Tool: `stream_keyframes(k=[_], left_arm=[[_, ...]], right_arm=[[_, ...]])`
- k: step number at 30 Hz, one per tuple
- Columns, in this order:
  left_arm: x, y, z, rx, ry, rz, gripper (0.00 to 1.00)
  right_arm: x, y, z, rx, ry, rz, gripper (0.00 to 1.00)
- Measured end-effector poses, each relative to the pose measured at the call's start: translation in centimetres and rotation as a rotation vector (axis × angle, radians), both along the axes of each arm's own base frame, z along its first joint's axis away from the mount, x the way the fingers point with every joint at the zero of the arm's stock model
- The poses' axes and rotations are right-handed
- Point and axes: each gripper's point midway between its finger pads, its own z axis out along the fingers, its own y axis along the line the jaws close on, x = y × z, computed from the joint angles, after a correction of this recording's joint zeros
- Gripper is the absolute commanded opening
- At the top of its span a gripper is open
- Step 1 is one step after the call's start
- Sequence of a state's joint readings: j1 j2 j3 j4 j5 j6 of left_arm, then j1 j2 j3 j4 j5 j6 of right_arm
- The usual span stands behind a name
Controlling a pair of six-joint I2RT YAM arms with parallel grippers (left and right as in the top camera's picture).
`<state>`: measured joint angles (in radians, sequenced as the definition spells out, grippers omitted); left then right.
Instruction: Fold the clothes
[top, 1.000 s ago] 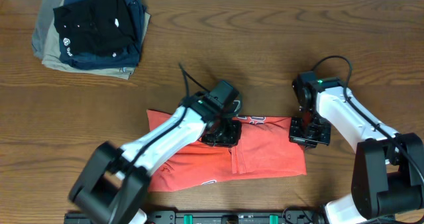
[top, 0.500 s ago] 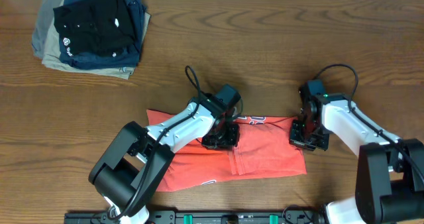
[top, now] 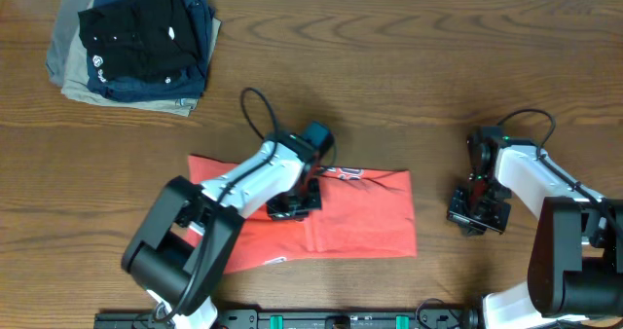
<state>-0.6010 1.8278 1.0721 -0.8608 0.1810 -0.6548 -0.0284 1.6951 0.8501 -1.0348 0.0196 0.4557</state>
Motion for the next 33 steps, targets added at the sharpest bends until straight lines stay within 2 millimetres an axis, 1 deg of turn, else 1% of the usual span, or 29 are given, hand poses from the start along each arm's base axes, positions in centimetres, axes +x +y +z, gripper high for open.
stream_keyframes(k=[1, 2, 5, 7, 10, 13, 17, 19, 22, 25, 27, 33], left_arm=[[0.4, 0.6, 0.4, 0.014, -0.021, 0.009, 0.06], [0.6, 0.7, 0.8, 0.014, -0.037, 0.008, 0.06], [1.4, 0.1, 3.6, -0.028, -0.14, -0.008, 0.06], [1.6, -0.5, 5.9, -0.073, -0.212, -0.023, 0.06], [1.7, -1.2, 8.6, -0.138, -0.287, -0.034, 0.06], [1.4, -1.7, 9.3, -0.176, -0.291, -0.04, 0.06], [1.3, -3.6, 8.6, -0.239, -0.274, -0.06, 0.07], [1.2, -4.7, 7.9, -0.273, -0.258, -0.073, 0.06], [0.4, -5.6, 6.4, -0.29, -0.199, -0.085, 0.06], [-0.3, -5.7, 5.0, -0.283, -0.142, -0.083, 0.06], [-0.5, -5.8, 4.2, -0.276, -0.112, -0.08, 0.06], [-0.5, -6.0, 1.5, -0.247, -0.06, -0.073, 0.06]], right_arm=[[0.5, 0.0, 0.3, 0.0, -0.009, 0.0, 0.01], [0.9, 0.0, 0.5, 0.003, -0.019, 0.001, 0.01], [2.4, 0.8, 1.1, 0.051, -0.06, 0.01, 0.01], [3.2, 1.9, 1.4, 0.12, -0.089, 0.022, 0.01], [4.0, 4.2, 1.7, 0.252, -0.125, 0.052, 0.01], [4.5, 6.5, 2.0, 0.362, -0.158, 0.105, 0.01], [5.7, 9.9, 2.4, 0.471, -0.227, 0.201, 0.01], [6.2, 11.3, 2.5, 0.5, -0.255, 0.235, 0.01], [6.3, 13.1, 2.6, 0.532, -0.274, 0.276, 0.01], [6.5, 14.3, 2.7, 0.548, -0.289, 0.297, 0.01], [6.7, 14.6, 2.8, 0.553, -0.299, 0.302, 0.03], [7.6, 15.1, 2.9, 0.561, -0.338, 0.294, 0.05]])
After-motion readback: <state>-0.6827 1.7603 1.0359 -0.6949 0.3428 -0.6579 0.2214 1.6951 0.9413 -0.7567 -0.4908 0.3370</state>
